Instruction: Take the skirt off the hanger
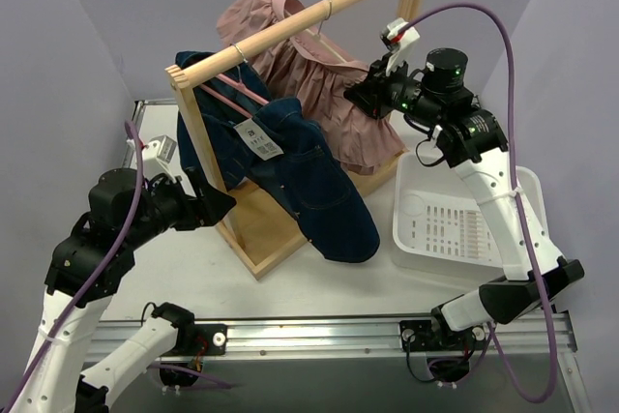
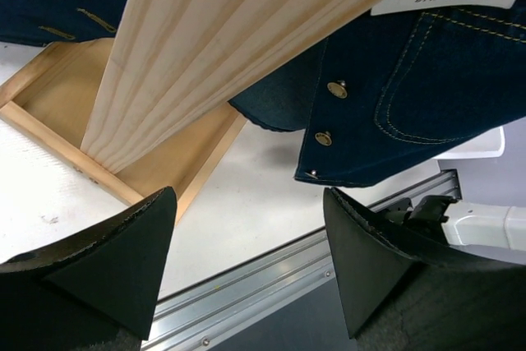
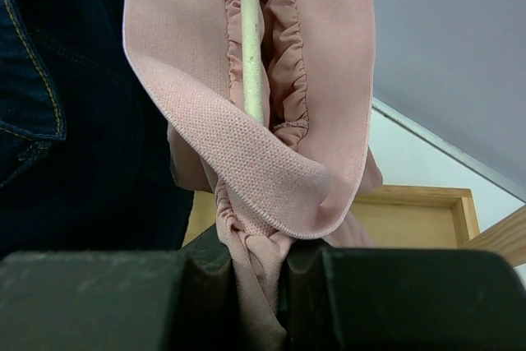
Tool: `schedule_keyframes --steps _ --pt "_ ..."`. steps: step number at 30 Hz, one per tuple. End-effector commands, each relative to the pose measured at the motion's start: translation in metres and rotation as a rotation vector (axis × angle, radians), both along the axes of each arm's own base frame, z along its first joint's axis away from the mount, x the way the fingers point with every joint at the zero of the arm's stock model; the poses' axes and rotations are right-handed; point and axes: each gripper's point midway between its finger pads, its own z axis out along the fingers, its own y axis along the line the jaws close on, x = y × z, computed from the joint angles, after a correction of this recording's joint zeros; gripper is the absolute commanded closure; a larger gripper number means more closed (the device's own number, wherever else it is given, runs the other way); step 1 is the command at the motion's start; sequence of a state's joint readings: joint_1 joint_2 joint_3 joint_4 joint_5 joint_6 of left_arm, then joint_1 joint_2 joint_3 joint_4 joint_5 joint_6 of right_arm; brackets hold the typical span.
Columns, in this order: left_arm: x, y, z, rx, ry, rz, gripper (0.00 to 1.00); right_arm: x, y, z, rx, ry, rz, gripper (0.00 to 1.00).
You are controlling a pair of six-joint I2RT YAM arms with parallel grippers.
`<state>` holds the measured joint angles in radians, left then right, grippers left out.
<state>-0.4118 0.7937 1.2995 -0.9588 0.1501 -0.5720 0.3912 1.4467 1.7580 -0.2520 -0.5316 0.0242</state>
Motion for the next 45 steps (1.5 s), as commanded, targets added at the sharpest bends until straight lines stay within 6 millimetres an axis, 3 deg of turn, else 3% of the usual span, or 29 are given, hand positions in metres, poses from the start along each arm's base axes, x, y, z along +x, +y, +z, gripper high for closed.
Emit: schedule_keyframes --steps 1,5,17,28,35,41,45 --pt "0.006 -0.010 0.017 -0.056 -0.060 -0.026 0.19 -0.017 -0.008 0.074 0.111 -0.222 -0.008 1.00" --pt "0.006 -0.020 0.026 -0.100 -0.079 -0.066 0.19 -0.022 -0.011 0.083 0.118 -0.247 -0.009 1.00" --pt "-0.008 -0.057 0.065 -0.239 -0.183 -0.303 0.19 -0.036 -0.018 0.081 0.107 -0.266 -0.015 1.00" --pt "-0.033 -0.092 0.123 -0.394 -0.336 -0.566 0.21 -0.046 -0.025 0.072 0.098 -0.238 -0.032 1.00" --pt "-0.030 -0.105 0.152 -0.425 -0.404 -0.626 0.23 -0.052 -0.030 0.058 0.083 -0.207 -0.041 1.00" --pt "-0.018 -0.121 0.162 -0.408 -0.413 -0.647 0.26 -0.057 -0.035 0.048 0.074 -0.194 -0.059 1.00" --pt "-0.011 -0.116 0.176 -0.391 -0.453 -0.587 0.27 -0.061 -0.037 0.048 0.077 -0.194 -0.064 1.00"
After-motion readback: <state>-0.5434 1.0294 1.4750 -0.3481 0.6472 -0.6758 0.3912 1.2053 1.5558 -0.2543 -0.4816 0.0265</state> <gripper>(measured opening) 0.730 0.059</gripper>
